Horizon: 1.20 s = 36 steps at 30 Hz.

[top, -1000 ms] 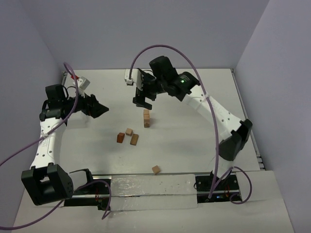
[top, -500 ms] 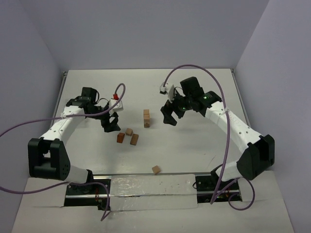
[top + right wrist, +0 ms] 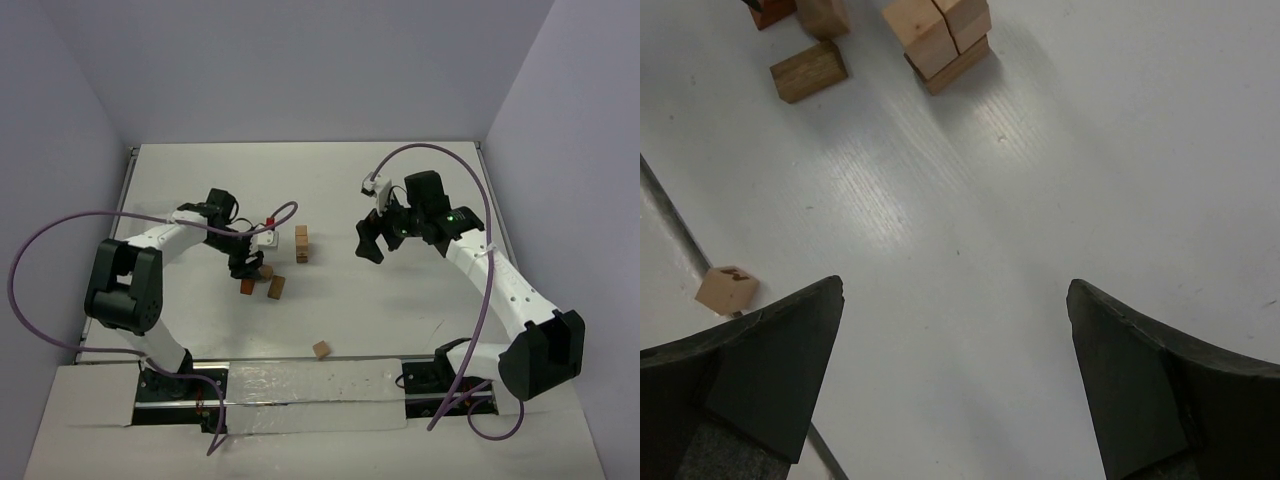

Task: Build the wood block tower

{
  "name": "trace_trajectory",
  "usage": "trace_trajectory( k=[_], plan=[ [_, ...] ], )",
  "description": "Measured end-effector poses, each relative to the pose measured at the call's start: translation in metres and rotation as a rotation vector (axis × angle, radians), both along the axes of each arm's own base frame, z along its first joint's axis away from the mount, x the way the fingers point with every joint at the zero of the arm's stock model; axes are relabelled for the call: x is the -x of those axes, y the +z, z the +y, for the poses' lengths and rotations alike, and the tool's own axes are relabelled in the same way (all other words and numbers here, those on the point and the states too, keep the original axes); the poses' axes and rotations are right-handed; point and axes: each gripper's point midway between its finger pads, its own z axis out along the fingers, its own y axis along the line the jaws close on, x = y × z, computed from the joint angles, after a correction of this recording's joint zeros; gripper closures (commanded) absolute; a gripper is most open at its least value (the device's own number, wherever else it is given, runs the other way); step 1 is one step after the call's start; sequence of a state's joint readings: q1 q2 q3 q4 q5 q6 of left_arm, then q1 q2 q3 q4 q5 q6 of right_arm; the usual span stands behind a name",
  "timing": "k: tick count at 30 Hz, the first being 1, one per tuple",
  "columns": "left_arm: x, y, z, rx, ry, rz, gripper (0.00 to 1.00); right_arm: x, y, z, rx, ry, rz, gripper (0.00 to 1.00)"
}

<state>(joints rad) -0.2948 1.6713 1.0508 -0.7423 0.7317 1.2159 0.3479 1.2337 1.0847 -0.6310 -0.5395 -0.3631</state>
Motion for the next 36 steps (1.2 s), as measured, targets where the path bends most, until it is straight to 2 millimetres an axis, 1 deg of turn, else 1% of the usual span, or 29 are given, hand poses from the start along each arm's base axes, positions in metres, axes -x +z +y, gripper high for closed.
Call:
trace_trajectory(
  k=[4,10,14,18,19,21,25,26,28,30,32,34,36],
  plan=[
    [-0.001,-0.01,-0.003,-0.024,-0.048,-0.016,0.37,0.003,-0.008,-0.002,-0.001,-0.004,0.022,0.0],
    [-0.003,-0.023,-0.007,-0.055,-0.1,-0.039,0.48,0.004,-0.009,-0.002,-0.011,-0.002,0.03,0.0],
    [-0.006,-0.032,-0.006,-0.076,-0.116,-0.052,0.64,0.004,-0.009,-0.002,-0.015,-0.002,0.031,0.0],
    [-0.01,-0.033,-0.005,-0.082,-0.129,-0.074,0.78,0.003,-0.009,-0.003,-0.016,-0.006,0.031,0.0],
    [-0.01,-0.033,-0.005,-0.083,-0.133,-0.079,0.81,0.003,-0.009,-0.003,-0.016,-0.007,0.031,0.0],
    [-0.011,-0.032,-0.004,-0.092,-0.144,-0.096,0.83,0.002,-0.009,-0.004,-0.017,-0.008,0.031,0.0],
    [-0.01,-0.021,-0.001,-0.108,-0.179,-0.143,0.85,0.002,-0.009,-0.004,-0.019,-0.01,0.03,0.0],
    [-0.007,-0.014,0.0,-0.111,-0.196,-0.161,0.85,0.001,-0.009,-0.004,-0.021,-0.009,0.029,0.0],
    [-0.001,0.005,-0.001,-0.108,-0.241,-0.215,0.85,0.0,-0.009,-0.003,-0.026,-0.007,0.024,0.0],
    [0.01,0.027,-0.007,-0.1,-0.307,-0.272,0.85,0.0,-0.011,-0.003,-0.032,-0.006,0.029,0.0],
    [0.025,0.046,-0.016,-0.089,-0.384,-0.305,0.85,-0.001,-0.013,-0.004,-0.042,-0.01,0.038,0.0],
    [0.04,0.054,-0.026,-0.079,-0.457,-0.31,0.84,-0.002,-0.014,-0.006,-0.061,-0.018,0.052,0.0],
    [0.058,0.055,-0.038,-0.074,-0.537,-0.297,0.84,-0.003,-0.014,-0.009,-0.078,-0.031,0.069,0.0]
  ],
)
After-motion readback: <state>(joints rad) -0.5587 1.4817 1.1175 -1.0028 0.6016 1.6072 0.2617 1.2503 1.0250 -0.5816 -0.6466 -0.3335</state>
